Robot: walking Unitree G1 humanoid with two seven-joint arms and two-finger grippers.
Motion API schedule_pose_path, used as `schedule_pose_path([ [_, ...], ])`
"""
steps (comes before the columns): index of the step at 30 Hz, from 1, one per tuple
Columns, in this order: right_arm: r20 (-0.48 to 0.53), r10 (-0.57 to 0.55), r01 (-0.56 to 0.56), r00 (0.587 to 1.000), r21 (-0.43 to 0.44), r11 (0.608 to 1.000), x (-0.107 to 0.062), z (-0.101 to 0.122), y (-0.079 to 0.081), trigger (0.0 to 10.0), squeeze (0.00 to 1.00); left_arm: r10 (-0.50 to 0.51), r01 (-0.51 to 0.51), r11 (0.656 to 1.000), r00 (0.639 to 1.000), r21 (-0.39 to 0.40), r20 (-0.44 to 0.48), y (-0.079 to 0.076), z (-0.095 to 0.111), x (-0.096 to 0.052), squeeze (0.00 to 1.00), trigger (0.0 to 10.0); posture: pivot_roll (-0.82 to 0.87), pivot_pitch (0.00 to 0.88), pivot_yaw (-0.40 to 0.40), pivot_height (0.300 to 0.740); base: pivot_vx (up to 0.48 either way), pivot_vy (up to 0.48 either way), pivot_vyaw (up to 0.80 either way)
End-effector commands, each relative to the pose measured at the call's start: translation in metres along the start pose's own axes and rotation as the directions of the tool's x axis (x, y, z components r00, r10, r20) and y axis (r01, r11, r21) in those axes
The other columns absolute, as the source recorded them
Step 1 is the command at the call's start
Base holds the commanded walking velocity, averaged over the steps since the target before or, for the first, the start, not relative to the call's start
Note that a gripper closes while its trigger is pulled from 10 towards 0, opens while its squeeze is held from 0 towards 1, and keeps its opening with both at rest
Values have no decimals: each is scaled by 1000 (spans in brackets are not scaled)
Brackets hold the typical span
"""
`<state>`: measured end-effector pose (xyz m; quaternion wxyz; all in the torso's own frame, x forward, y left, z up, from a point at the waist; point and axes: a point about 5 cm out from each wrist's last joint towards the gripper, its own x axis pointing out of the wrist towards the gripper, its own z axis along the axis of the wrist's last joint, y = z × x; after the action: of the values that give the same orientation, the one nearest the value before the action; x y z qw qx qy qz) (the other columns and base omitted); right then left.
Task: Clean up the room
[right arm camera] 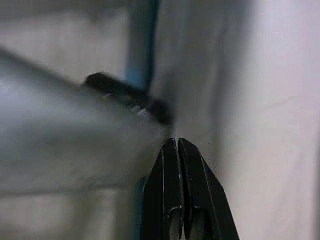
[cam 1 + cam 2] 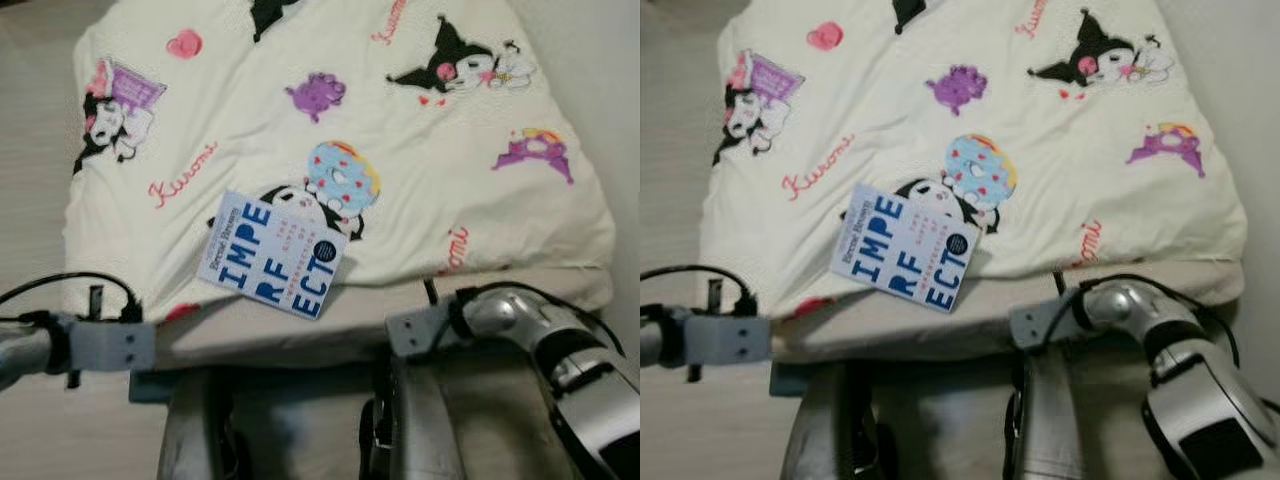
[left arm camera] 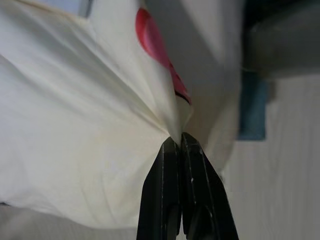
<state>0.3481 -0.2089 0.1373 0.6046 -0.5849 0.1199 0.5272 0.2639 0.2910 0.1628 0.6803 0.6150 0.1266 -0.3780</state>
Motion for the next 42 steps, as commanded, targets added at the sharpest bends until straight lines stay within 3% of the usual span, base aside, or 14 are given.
schedule_pose_path([
  [1,38,66,-67,997,18,998,1,-1,13,0,0,-207,206,978,977,-31,-44,-33,-6,-6,0,0,51,496,15,566,0,0,0],
  [20,102,78,-78,992,2,997,-2,7,10,0,0,-354,348,933,933,-92,-65,-66,4,-12,0,0,52,492,12,566,0,0,0],
  [21,97,48,-48,994,-6,999,-1,7,7,4392,0,-317,310,946,945,-92,-82,-64,2,-10,0,5098,52,491,10,566,0,0,0],
  [23,94,28,-27,995,-10,1000,0,8,6,4392,0,-290,282,955,952,-90,-96,-62,0,-8,0,5098,52,491,10,566,0,0,0],
  [24,94,9,-9,996,1,1000,1,8,4,10000,0,-246,237,967,963,-90,-107,-58,-2,-6,55,10000,53,490,11,566,0,0,0],
  [25,94,9,-9,996,1,1000,1,8,4,10000,0,-246,237,967,963,-90,-107,-58,-2,-6,55,10000,53,490,11,566,0,0,0],
  [26,96,1,-3,995,19,1000,1,8,3,10000,0,-209,199,976,970,-87,-121,-54,-4,-5,733,10000,53,490,11,566,0,0,0],
  [27,93,-22,18,995,35,999,1,8,1,10000,447,-168,158,984,977,-84,-133,-48,-6,-4,1000,10000,54,489,9,566,0,0,0],
  [28,93,-22,18,995,35,999,1,8,1,10000,447,-168,158,984,977,-84,-133,-48,-6,-4,1000,10000,54,489,9,566,0,0,0],
  [29,93,-46,40,995,61,997,2,8,-1,10000,1000,-115,105,992,982,-75,-149,-41,-10,-3,1000,10000,53,489,8,566,0,0,0],
  [30,88,-82,74,993,88,993,1,7,-3,10000,1000,-41,34,998,984,-43,-176,-30,-15,-3,1000,10000,53,489,8,566,0,0,0],
  [36,80,-115,105,990,126,986,0,5,-4,10000,1000,40,-44,999,973,-11,-227,-17,-22,-7,1000,10000,51,487,8,566,0,0,0],
  [37,75,-127,115,989,140,983,0,3,-3,10000,1000,68,-73,997,968,-9,-240,-12,-24,-10,0,10000,51,487,9,566,0,0,0],
  [42,30,-201,191,979,196,962,-1,-3,-5,10000,1000,284,-293,956,939,-16,-195,16,-21,-19,0,10000,52,490,13,566,0,0,0],
])
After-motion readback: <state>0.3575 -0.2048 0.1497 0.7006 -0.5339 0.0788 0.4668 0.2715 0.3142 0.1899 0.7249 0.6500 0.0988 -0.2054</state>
